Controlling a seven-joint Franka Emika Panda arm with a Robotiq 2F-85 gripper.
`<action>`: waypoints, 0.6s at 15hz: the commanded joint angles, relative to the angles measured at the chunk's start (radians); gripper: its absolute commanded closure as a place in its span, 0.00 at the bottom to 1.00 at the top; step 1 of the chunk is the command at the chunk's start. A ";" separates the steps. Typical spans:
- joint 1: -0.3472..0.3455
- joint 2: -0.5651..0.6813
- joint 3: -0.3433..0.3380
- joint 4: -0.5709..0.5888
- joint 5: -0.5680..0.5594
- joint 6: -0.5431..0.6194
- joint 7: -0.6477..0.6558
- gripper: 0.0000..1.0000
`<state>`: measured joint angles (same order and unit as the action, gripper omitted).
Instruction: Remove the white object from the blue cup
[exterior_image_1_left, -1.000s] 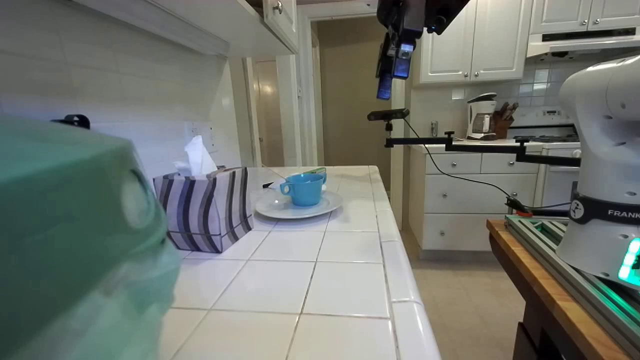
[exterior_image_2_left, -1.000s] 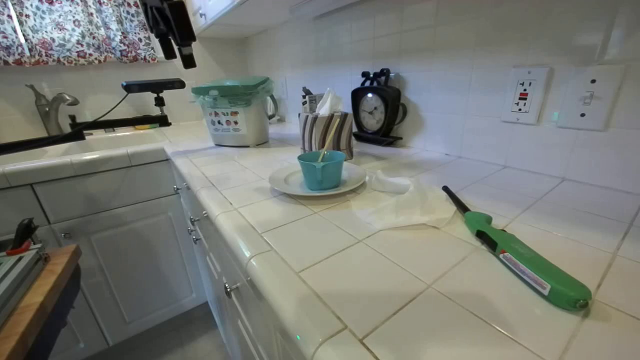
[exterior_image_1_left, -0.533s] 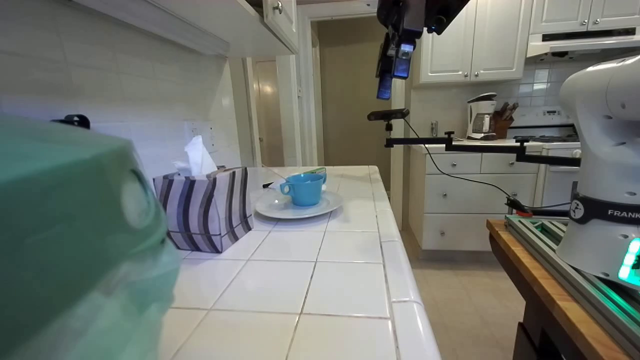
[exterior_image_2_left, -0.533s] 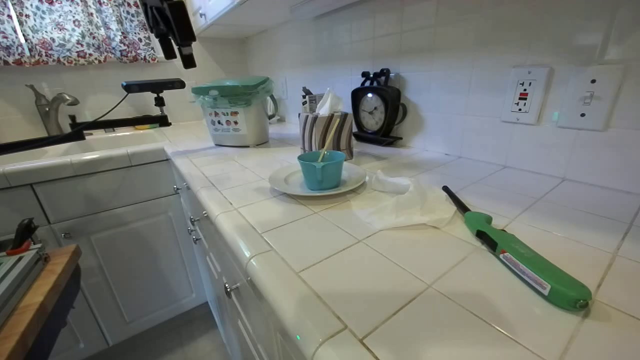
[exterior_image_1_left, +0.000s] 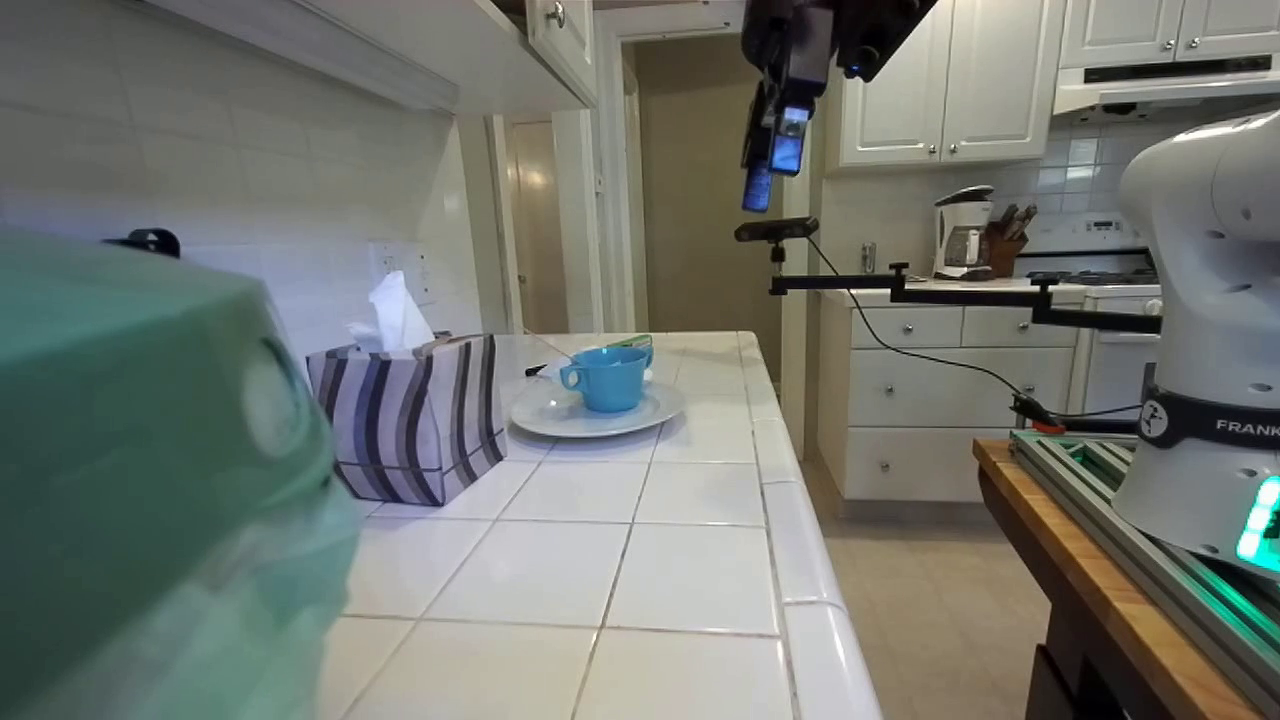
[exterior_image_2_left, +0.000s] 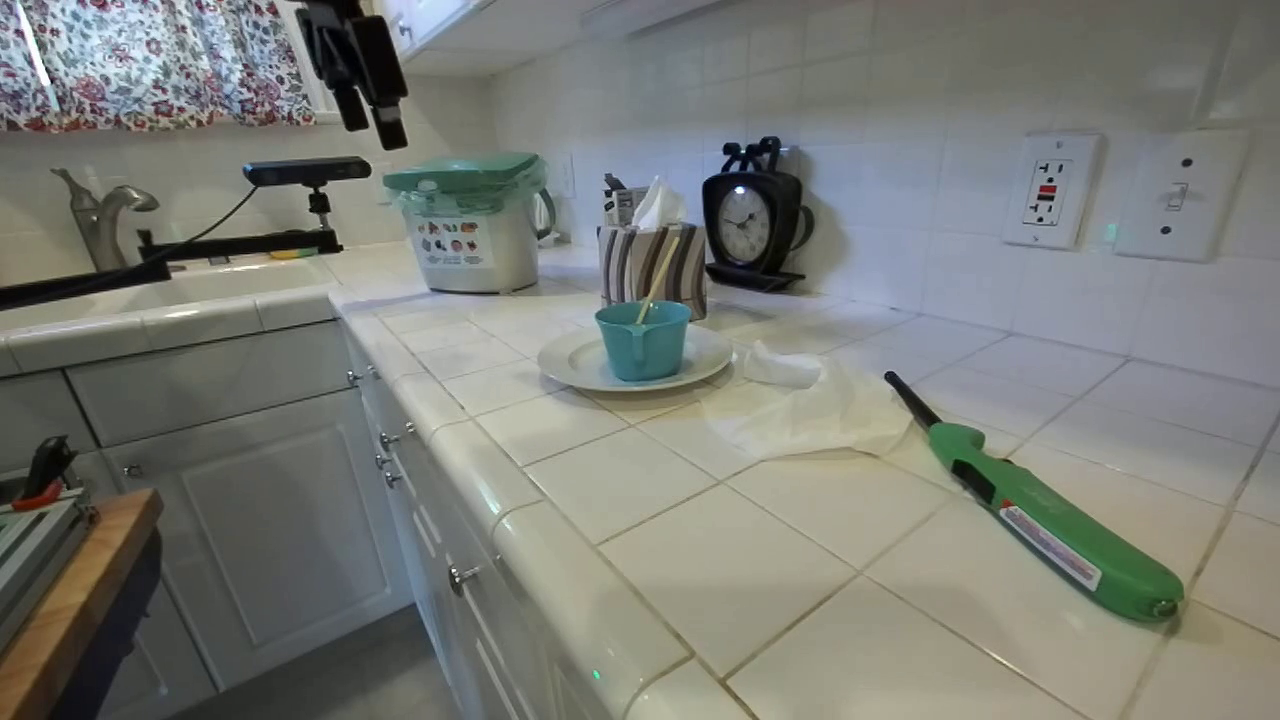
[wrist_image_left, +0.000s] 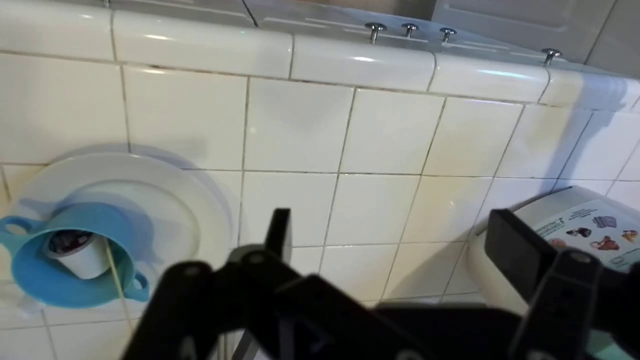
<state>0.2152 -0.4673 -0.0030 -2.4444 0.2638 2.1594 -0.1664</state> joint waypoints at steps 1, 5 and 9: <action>-0.023 0.098 0.004 0.048 -0.009 0.050 -0.048 0.00; -0.056 0.215 0.007 0.096 -0.068 0.150 -0.081 0.00; -0.103 0.302 0.006 0.136 -0.164 0.206 -0.084 0.00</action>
<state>0.1442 -0.2190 -0.0048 -2.3515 0.1585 2.3526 -0.2254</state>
